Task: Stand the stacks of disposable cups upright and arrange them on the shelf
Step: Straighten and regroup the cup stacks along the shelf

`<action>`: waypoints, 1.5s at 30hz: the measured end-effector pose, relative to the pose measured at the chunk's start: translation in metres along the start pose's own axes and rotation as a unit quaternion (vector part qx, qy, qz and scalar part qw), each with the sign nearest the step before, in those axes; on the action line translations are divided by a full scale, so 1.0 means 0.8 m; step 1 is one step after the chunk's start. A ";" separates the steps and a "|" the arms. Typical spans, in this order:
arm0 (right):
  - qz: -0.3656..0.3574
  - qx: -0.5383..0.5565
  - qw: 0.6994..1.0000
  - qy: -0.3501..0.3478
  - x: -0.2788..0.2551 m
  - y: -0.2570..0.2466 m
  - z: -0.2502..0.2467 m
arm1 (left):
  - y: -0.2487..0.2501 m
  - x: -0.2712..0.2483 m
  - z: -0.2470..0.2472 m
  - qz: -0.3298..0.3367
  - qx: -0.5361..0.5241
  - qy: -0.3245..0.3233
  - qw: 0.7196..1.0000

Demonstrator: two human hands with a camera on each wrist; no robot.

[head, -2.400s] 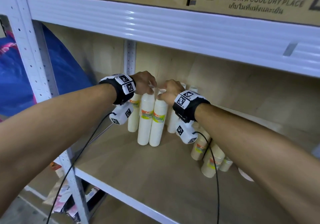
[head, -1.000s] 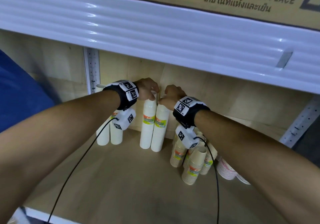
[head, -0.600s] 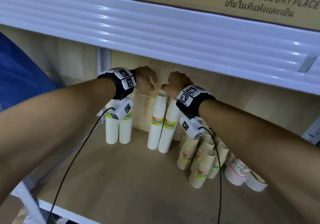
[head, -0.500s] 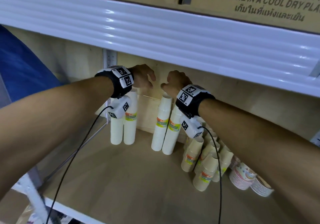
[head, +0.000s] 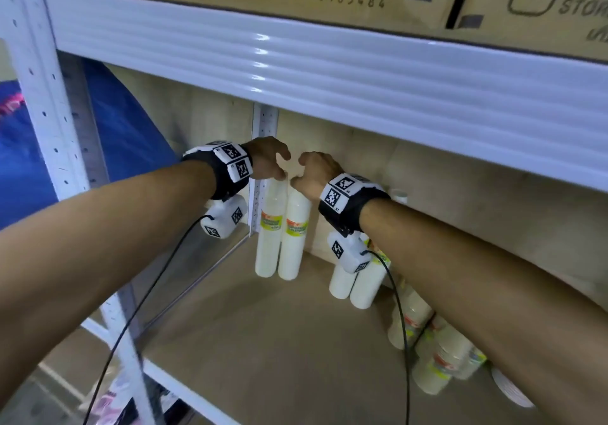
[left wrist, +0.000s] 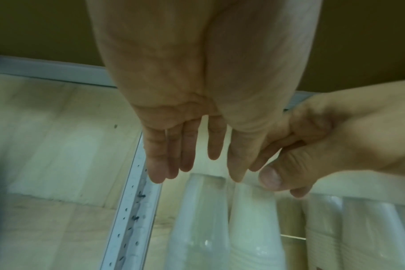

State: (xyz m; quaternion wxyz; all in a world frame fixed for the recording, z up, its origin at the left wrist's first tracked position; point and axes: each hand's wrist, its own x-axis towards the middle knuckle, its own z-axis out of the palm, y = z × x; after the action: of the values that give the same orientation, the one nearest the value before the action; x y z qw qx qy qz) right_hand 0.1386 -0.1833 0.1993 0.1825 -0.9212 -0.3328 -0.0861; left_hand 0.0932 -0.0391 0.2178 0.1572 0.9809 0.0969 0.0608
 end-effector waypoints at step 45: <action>0.058 -0.010 0.998 -0.014 -0.139 0.074 -0.068 | 0.142 -0.081 0.027 0.052 -0.044 -0.076 0.995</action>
State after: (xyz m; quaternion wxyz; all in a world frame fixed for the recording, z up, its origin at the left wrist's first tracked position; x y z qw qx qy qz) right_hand 0.0900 -0.3114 0.2015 0.1729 -0.9420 -0.2800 -0.0658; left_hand 0.0524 -0.1648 0.2279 0.2040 0.9785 0.0310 -0.0015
